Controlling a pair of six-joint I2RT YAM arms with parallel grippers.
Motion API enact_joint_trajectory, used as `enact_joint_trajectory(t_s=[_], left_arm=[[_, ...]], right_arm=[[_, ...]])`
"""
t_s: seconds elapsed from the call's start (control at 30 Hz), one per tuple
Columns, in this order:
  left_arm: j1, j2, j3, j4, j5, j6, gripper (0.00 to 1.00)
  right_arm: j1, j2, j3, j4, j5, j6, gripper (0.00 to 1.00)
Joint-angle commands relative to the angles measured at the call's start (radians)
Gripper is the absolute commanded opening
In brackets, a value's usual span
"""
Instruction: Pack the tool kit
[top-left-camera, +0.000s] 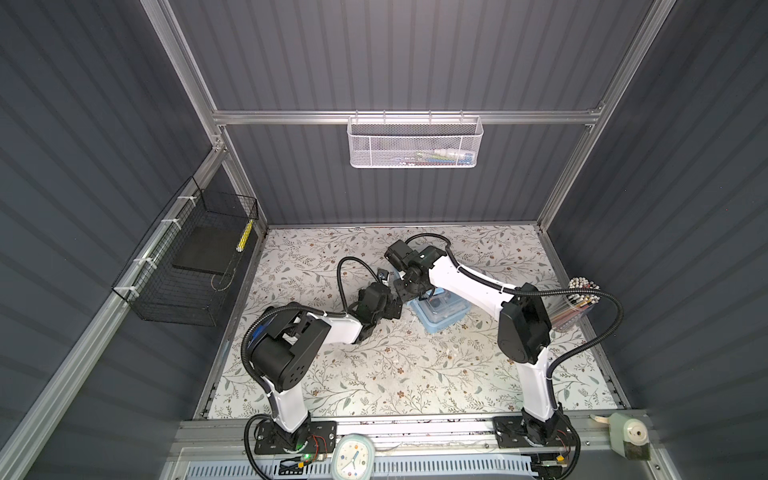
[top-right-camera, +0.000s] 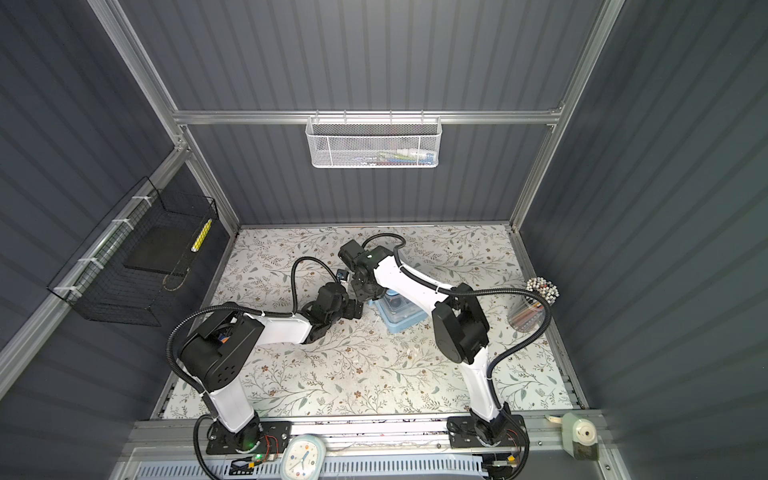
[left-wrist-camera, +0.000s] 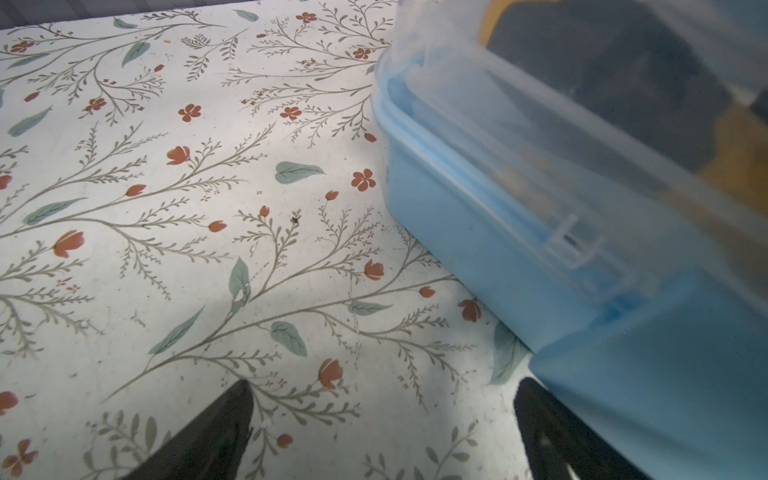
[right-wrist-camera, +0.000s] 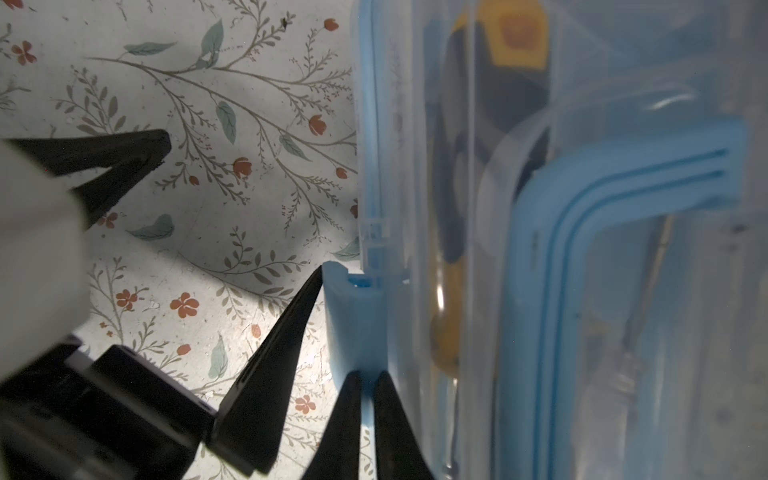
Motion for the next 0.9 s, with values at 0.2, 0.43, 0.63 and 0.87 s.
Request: enact_joint_trajectory(t_s=[0.2, 0.43, 0.63, 0.87], left_arm=[[-0.001, 0.013, 0.023, 0.045, 0.021, -0.023, 0.99], [-0.001, 0.007, 0.017, 0.043, 0.019, -0.024, 0.99], [-0.001, 0.005, 0.011, 0.05, 0.046, -0.026, 0.99], [-0.001, -0.01, -0.032, 0.066, 0.072, 0.018, 1.0]], right_arm=[[-0.008, 0.029, 0.008, -0.05, 0.05, 0.011, 0.13], [-0.009, 0.024, 0.012, -0.05, 0.049, 0.013, 0.13], [-0.007, 0.021, 0.028, -0.054, 0.046, 0.011, 0.13], [-0.003, -0.012, 0.032, -0.033, 0.022, 0.016, 0.18]])
